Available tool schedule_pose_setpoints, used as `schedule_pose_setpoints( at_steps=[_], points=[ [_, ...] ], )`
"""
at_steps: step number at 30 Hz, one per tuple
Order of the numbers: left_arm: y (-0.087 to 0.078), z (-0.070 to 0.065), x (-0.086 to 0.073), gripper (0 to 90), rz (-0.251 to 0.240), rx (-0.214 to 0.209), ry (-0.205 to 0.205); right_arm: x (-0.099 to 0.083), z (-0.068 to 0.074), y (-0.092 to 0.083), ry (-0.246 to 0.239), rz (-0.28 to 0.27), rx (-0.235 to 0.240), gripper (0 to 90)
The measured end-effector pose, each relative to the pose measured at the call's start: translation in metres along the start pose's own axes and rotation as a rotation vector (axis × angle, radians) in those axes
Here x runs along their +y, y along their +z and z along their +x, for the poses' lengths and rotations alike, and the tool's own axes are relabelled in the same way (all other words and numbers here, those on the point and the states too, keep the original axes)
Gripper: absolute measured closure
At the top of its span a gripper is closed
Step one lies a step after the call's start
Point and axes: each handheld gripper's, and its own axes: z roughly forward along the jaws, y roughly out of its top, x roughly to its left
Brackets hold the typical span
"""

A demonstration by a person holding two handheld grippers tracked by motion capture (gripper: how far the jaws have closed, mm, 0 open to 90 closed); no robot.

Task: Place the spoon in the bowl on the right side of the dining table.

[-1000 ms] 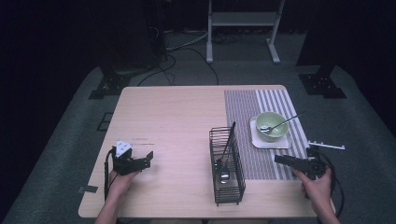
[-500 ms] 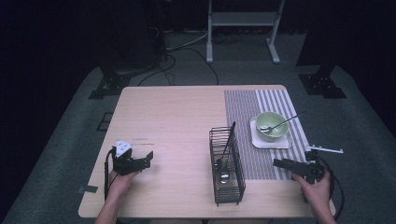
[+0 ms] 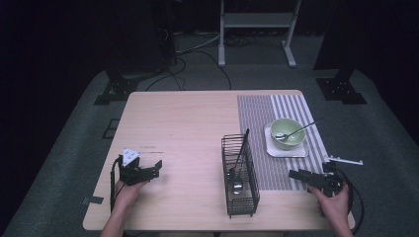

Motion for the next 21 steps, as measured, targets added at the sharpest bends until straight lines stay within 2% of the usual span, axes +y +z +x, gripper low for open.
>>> schedule_pose_setpoints(
  at_steps=[21],
  points=[
    [0.0, 0.001, 0.0, 0.0, -0.004, -0.004, -0.007, -0.011, 0.005, 0.003, -0.02, 0.011, 0.001, 34.2]
  ],
)
